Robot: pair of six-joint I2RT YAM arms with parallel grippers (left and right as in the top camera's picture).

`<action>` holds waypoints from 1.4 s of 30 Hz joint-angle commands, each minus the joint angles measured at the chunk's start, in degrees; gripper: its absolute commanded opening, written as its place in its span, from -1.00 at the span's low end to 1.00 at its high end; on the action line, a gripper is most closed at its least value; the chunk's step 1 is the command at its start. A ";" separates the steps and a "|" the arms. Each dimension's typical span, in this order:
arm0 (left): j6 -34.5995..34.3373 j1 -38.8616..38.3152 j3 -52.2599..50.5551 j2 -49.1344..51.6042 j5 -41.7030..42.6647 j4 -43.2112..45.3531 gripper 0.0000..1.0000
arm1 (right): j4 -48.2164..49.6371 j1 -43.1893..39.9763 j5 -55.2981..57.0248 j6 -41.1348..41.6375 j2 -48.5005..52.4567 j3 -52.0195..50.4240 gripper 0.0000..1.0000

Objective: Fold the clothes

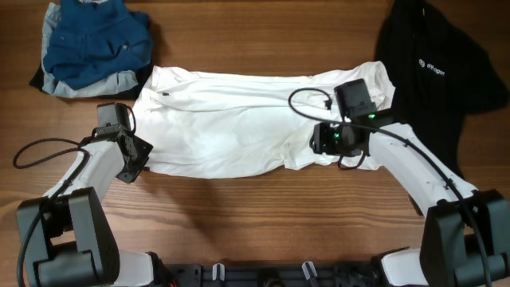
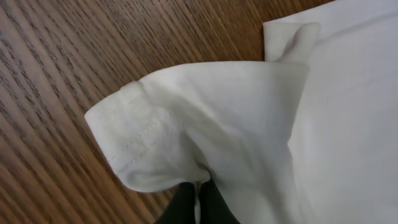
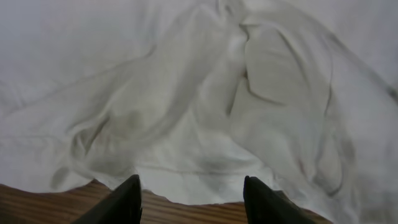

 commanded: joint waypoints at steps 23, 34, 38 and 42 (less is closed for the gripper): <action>-0.33 0.48 -2.36 3.74 -1.22 1.03 -0.92 | 4.00 0.90 8.35 -0.96 5.86 -2.25 -0.20; -0.33 0.48 -2.36 3.74 -1.22 1.03 -0.92 | 0.83 0.87 8.37 -0.87 0.22 -2.23 -0.56; -0.33 0.48 -2.36 3.74 -1.22 1.05 -0.92 | 0.76 0.87 8.35 -0.68 -0.61 -2.23 -0.74; -0.33 0.48 -2.36 3.74 -1.22 1.07 -0.92 | 0.83 0.87 9.55 -0.72 -0.57 -2.27 -0.31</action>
